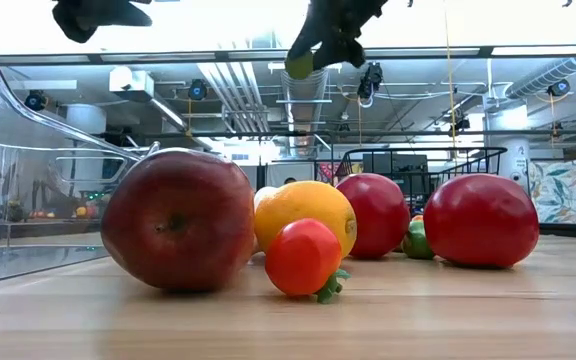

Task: Sort produce into baskets
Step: Put the green lemon into the transparent bin

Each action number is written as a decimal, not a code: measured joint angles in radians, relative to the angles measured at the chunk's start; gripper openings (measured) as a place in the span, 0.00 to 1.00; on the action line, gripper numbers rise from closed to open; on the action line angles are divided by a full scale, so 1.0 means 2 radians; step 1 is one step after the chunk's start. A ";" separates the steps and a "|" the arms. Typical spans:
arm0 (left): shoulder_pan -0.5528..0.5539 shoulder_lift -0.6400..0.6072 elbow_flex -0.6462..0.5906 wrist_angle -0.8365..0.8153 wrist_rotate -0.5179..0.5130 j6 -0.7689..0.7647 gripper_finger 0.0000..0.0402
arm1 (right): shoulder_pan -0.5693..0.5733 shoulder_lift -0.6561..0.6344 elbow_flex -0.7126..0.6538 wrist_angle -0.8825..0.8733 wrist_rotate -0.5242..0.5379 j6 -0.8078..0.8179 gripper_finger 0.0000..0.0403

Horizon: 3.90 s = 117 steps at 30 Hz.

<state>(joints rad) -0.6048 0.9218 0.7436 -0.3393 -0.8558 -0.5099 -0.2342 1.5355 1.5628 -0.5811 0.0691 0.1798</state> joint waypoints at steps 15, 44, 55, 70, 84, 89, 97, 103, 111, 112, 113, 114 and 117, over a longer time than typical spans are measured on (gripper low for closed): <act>0.000 -0.033 0.006 -0.052 -0.026 0.023 0.39 | -0.017 0.102 0.101 0.022 -0.048 -0.049 0.53; 0.000 -0.118 0.007 -0.124 -0.026 0.013 0.39 | -0.070 0.358 0.312 0.024 -0.050 -0.110 0.53; 0.000 -0.118 0.007 -0.133 -0.040 0.015 0.39 | -0.085 0.365 0.303 0.020 -0.078 -0.084 0.53; 0.000 -0.114 0.007 -0.135 -0.052 0.015 0.39 | -0.084 0.364 0.274 0.017 -0.081 -0.075 0.53; 0.000 -0.112 0.007 -0.135 -0.053 0.015 0.39 | -0.084 0.364 0.274 0.019 -0.087 -0.079 0.53; 0.000 -0.112 0.007 -0.135 -0.053 0.015 0.39 | -0.084 0.364 0.274 0.018 -0.087 -0.079 0.53; 0.000 -0.112 0.007 -0.135 -0.053 0.015 0.39 | -0.084 0.364 0.274 0.018 -0.087 -0.083 0.53; 0.000 -0.112 0.007 -0.135 -0.053 0.015 0.39 | -0.084 0.364 0.274 0.019 -0.087 -0.083 0.53; 0.000 -0.112 0.007 -0.135 -0.053 0.015 0.39 | -0.084 0.364 0.274 0.019 -0.087 -0.086 0.53; 0.000 -0.112 0.007 -0.135 -0.053 0.015 0.39 | -0.084 0.364 0.274 0.019 -0.087 -0.086 0.53; 0.000 -0.112 0.007 -0.135 -0.053 0.015 0.39 | -0.084 0.364 0.274 0.018 -0.087 -0.086 0.53; 0.000 -0.112 0.007 -0.135 -0.053 0.015 0.39 | -0.084 0.364 0.274 0.019 -0.087 -0.086 0.53; 0.000 -0.112 0.007 -0.135 -0.053 0.015 0.39 | -0.084 0.364 0.274 0.019 -0.087 -0.086 0.53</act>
<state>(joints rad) -0.6052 0.6987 0.7567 -0.6102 -0.9615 -0.4800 -0.4019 2.2631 2.1105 -0.5440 -0.1055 0.0074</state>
